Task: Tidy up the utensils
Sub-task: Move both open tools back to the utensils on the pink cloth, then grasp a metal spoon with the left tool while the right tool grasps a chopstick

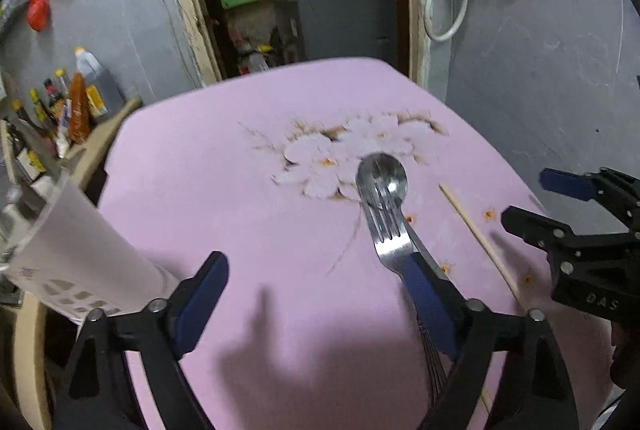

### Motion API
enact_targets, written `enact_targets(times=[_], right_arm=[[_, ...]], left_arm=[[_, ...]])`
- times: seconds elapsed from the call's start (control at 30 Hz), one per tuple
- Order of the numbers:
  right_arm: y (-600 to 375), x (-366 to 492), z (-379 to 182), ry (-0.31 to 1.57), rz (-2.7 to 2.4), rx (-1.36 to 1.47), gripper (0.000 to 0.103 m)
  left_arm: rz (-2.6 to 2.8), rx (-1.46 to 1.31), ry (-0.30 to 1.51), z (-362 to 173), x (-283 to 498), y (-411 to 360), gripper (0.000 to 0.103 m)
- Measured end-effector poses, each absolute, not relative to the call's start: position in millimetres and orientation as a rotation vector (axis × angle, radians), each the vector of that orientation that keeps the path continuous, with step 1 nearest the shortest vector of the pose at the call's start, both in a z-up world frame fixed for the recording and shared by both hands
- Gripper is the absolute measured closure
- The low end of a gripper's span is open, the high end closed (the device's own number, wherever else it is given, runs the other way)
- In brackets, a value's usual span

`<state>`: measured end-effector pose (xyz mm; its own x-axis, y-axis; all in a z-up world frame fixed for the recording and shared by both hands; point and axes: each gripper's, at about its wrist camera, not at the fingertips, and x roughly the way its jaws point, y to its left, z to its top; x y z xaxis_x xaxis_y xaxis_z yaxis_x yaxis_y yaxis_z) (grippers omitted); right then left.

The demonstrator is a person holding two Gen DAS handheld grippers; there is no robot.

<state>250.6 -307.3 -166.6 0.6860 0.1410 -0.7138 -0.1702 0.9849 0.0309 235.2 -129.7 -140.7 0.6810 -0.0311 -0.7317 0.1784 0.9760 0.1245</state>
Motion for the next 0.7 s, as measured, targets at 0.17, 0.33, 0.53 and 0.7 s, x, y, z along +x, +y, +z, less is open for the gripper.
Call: enact_targets(times=[0.17, 0.33, 0.53, 0.7], right_arm=[[-297, 262, -181, 0.846, 0.240, -0.023, 0.059], [-286, 268, -187, 0.867, 0.277, -0.020, 0.065], [-279, 274, -188, 0.889, 0.297, -0.031, 0.068], [-277, 280, -188, 0.919, 0.303, -0.053, 0.076]], left_arm=[[-0.183, 0.137, 0.881, -155, 250, -125, 0.036], [-0.247, 0.091, 0.926, -164, 262, -123, 0.042], [-0.310, 0.056, 0.944, -166, 277, -123, 0.046], [-0.390, 0.021, 0.956, -164, 288, -125, 0.057]])
